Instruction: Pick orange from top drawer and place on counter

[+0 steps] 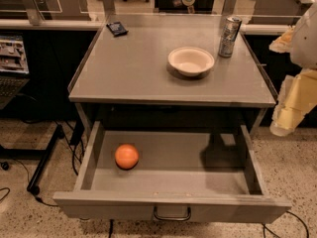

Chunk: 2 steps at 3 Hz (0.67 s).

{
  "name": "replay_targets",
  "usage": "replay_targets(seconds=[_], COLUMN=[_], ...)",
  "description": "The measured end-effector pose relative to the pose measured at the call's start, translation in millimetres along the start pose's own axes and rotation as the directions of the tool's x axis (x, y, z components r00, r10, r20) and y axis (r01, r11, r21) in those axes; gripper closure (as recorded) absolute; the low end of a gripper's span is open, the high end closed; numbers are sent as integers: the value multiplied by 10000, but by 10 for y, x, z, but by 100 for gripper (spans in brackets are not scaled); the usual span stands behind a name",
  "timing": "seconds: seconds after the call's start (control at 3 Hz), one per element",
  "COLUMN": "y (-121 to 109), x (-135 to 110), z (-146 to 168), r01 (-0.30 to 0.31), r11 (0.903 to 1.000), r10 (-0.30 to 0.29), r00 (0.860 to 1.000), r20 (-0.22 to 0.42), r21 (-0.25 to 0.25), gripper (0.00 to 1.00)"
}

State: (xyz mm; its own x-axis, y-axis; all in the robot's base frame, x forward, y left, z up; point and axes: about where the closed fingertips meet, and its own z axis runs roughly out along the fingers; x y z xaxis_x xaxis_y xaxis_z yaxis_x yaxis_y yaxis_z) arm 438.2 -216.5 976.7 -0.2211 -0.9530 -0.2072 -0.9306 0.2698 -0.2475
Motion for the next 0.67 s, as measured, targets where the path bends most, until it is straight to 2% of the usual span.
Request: replay_targets(seconds=[0.33,0.67], y=[0,1], x=[0,-34], z=[0,-1], r01=[-1,-269], r11=[10000,9995], r10=[1,267], r00=[10000,9995], r20=[1,151], r21=[1,137], gripper=[0,0])
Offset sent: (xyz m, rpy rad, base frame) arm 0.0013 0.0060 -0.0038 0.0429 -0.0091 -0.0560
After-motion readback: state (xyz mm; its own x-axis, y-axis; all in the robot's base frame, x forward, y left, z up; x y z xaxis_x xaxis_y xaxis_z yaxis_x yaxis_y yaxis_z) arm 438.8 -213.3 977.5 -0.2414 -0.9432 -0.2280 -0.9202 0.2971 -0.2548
